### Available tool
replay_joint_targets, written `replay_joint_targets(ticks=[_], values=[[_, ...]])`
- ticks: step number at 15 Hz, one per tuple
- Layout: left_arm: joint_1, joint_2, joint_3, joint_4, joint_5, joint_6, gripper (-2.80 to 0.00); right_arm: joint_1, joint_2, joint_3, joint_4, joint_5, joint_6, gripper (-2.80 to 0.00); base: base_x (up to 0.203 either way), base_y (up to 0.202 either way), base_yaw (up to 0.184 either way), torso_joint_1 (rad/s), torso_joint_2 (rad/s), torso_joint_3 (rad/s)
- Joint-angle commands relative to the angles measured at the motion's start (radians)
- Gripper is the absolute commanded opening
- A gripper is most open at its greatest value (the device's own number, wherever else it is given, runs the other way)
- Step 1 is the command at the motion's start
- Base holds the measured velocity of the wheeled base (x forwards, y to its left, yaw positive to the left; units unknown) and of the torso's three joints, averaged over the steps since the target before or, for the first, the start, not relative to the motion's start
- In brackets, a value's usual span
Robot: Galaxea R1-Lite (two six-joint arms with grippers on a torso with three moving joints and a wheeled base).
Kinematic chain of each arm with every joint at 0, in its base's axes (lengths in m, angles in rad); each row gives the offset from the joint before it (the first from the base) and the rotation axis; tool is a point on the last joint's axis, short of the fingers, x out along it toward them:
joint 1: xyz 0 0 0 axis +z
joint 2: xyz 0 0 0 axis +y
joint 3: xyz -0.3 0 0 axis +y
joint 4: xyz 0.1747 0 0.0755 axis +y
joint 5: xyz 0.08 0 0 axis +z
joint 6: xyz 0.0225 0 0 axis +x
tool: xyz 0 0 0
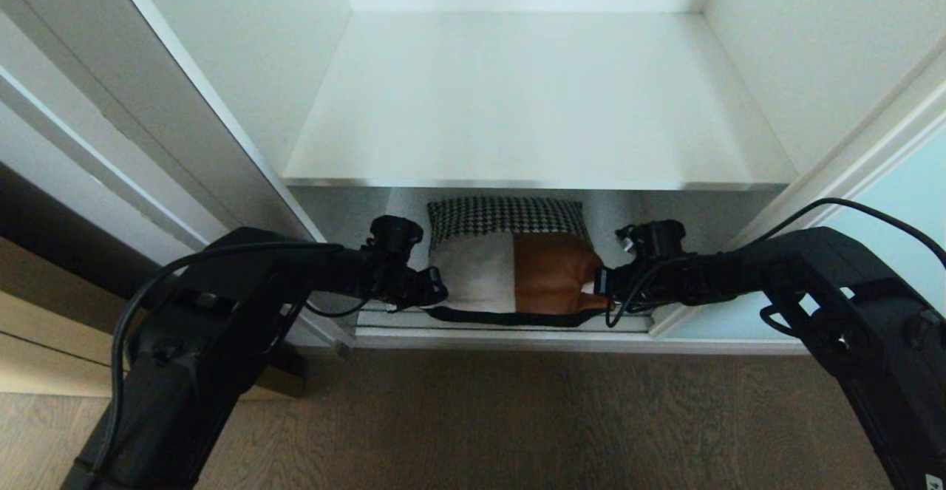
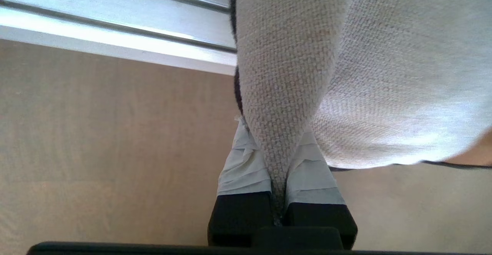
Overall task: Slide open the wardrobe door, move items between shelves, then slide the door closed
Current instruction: Place the pillow on the lower shelf
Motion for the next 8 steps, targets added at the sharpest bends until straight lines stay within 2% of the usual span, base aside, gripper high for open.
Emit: replay_joint_targets(ticks=[1, 2, 5, 7, 8], values=[[0.003, 0.058, -0.003, -0.002, 0.08, 0.002, -2.8, 0.004, 0.034, -0.025, 0.029, -0.038, -0.003, -2.8, 0.0, 0.0, 0.0, 0.0, 0.0, 0.0], [0.003, 0.067, -0.003, -0.025, 0.105, 0.01, -2.8, 0.006, 0.041, -0.02, 0.032, -0.047, -0.017, -2.8, 0.0, 0.0, 0.0, 0.0, 0.0, 0.0], [0.002, 0.066, -0.003, -0.059, 0.115, 0.024, -2.8, 0.03, 0.078, -0.029, 0.048, -0.11, -0.048, -2.8, 0.0, 0.0, 0.0, 0.0, 0.0, 0.0], [0.002, 0.062, -0.003, -0.13, 0.15, 0.041, -2.8, 0.037, 0.086, -0.036, 0.048, -0.12, -0.049, -2.8, 0.0, 0.0, 0.0, 0.0, 0.0, 0.0], [0.002, 0.061, -0.003, -0.178, 0.165, 0.072, -2.8, 0.04, 0.098, -0.038, 0.044, -0.123, -0.05, -2.8, 0.0, 0.0, 0.0, 0.0, 0.0, 0.0]])
